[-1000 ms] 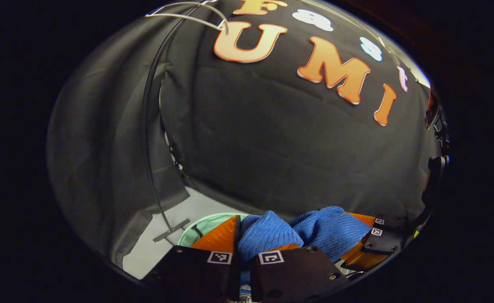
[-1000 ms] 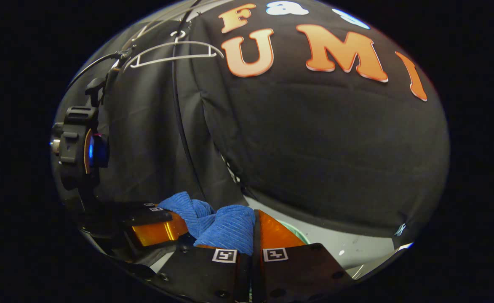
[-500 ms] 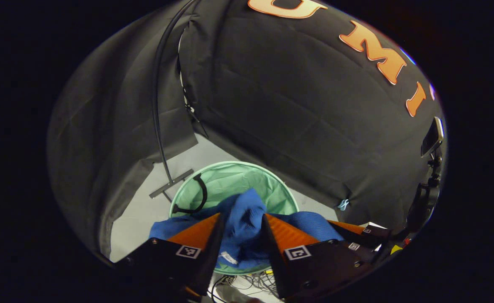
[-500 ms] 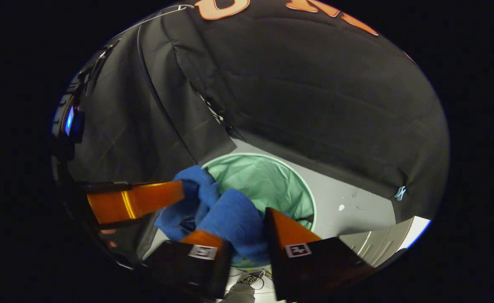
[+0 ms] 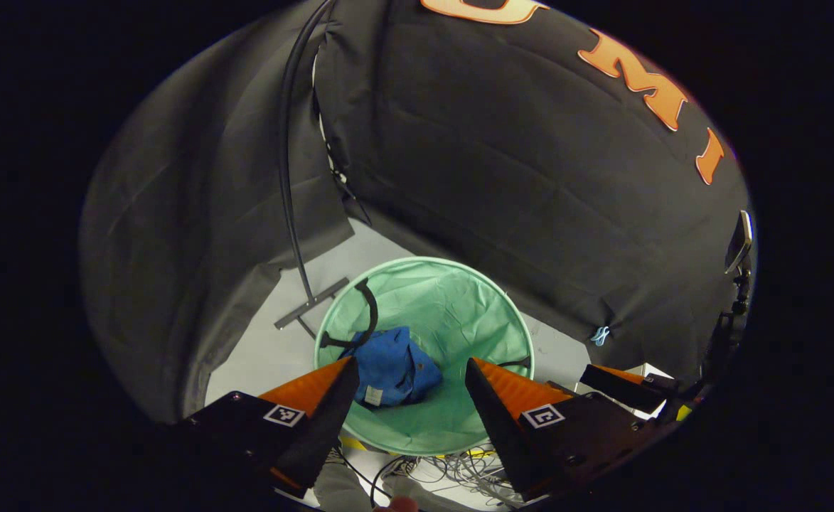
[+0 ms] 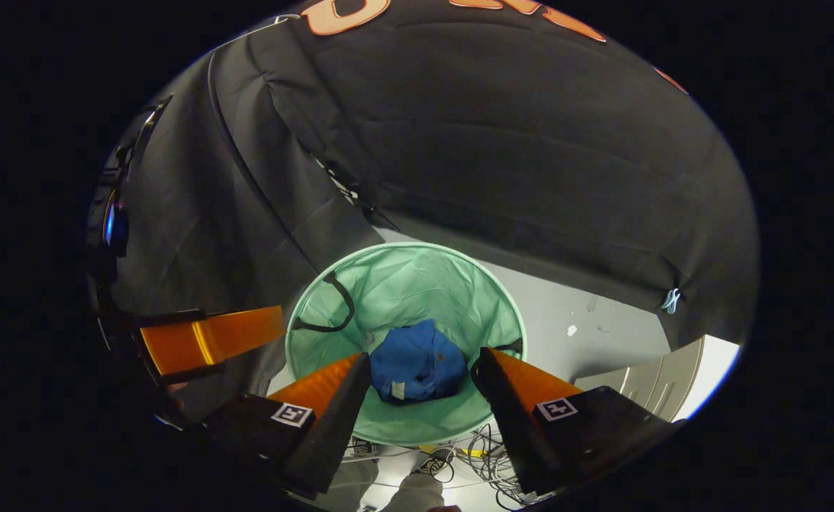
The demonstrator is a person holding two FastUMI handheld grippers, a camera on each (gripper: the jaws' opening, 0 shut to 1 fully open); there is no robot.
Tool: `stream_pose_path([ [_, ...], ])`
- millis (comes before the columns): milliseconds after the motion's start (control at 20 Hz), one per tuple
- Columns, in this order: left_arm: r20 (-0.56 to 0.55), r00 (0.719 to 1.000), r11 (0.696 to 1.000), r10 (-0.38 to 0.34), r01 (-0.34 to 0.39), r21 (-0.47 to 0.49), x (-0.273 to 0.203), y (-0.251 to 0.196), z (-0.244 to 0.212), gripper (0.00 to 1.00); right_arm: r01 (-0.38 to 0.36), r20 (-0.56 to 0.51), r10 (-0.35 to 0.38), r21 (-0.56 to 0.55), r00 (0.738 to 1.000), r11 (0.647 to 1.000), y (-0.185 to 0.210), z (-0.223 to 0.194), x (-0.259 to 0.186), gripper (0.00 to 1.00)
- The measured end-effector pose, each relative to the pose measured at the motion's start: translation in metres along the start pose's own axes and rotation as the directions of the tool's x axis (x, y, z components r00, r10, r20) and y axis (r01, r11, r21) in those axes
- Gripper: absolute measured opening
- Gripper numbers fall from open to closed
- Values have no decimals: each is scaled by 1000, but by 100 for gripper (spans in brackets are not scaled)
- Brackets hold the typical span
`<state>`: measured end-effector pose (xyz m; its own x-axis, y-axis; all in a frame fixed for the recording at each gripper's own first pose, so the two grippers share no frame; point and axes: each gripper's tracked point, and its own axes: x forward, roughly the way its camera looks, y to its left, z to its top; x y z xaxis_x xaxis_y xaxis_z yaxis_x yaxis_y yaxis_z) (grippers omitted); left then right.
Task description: Grasp the clothes on the hanger with both hands and then place them into the laundry hamper below.
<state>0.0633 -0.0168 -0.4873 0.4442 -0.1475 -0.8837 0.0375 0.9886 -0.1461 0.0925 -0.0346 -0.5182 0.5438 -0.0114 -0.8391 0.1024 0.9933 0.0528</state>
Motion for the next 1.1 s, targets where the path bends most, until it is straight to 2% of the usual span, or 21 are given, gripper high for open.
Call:
stream_pose_path([
  [200, 177, 984, 999, 3, -11, 44, -51, -4, 53, 96, -2, 165, -1, 16, 986, 1000, 2, 58, -58, 99],
  [350, 340, 940, 998, -20, 1, 55, -109, -20, 103, 93, -14, 329, 11, 5, 944, 1000, 11, 117, -133, 99],
  [400, 393, 919, 999, -23, 3, 50, -134, -24, 120, 96, -14, 385, 16, -8, 923, 1000, 13, 137, -160, 99],
  [500, 496, 868, 999, -32, 9, 49, -182, -31, 149, 95, -4, 498, 21, -36, 867, 999, 10, 173, -218, 98],
  [550, 537, 843, 999, -30, 1, 53, -205, -34, 160, 92, 1, 545, 24, -45, 838, 999, 10, 186, -249, 98],
  [600, 575, 818, 999, -21, -11, 53, -226, -33, 168, 95, 0, 583, 29, -49, 812, 999, 10, 199, -279, 98],
  [650, 609, 793, 998, -13, -25, 54, -243, -29, 176, 92, -6, 614, 37, -52, 788, 999, 12, 210, -308, 98],
  [800, 701, 713, 996, 20, -74, 47, -284, -30, 202, 95, -29, 693, 45, -34, 720, 999, -2, 231, -361, 98],
  [950, 792, 607, 989, 68, -143, 24, -330, -32, 230, 95, -50, 747, 41, -11, 663, 999, -12, 244, -412, 98],
  [1000, 813, 578, 989, 73, -148, 16, -342, -36, 239, 92, -60, 768, 41, -3, 639, 998, -14, 251, -426, 100],
  [1100, 841, 536, 990, 69, -139, 8, -370, -41, 248, 92, -57, 801, 28, 7, 598, 998, -17, 262, -445, 98],
])
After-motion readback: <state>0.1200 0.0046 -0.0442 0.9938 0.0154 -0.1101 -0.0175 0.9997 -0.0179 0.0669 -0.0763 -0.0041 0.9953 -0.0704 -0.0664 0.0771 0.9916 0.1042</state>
